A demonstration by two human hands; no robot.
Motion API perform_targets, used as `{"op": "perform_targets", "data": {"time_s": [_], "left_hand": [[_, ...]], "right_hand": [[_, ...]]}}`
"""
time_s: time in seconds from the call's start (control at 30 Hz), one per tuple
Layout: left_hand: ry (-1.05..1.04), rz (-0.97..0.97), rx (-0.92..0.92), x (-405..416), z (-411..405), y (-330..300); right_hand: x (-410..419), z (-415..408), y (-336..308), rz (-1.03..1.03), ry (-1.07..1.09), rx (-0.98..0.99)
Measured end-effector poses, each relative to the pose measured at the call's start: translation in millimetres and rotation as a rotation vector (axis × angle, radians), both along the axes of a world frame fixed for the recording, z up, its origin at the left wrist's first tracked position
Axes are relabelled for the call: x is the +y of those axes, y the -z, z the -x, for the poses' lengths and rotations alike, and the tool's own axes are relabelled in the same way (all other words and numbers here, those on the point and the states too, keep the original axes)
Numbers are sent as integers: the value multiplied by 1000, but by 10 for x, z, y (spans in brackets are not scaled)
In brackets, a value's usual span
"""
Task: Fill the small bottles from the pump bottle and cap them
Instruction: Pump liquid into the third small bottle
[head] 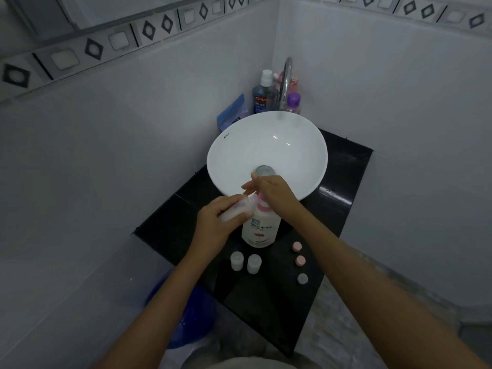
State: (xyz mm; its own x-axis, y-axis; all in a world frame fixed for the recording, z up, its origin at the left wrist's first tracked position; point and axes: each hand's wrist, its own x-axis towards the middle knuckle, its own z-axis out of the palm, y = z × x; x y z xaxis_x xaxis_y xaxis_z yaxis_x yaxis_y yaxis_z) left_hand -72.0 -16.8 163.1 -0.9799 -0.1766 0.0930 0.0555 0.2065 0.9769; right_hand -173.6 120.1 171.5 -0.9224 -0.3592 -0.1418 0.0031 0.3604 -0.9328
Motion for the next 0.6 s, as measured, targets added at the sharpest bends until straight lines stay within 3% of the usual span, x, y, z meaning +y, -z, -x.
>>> {"op": "perform_targets", "data": {"time_s": [0.27,0.6], "left_hand": [[4,46,-21,-58,-24,-58],[-7,38,24,-142,-90,-139]], "right_hand": [[41,-30,-155,101,9,-57],[22,-61,-204,37,45,5]]}}
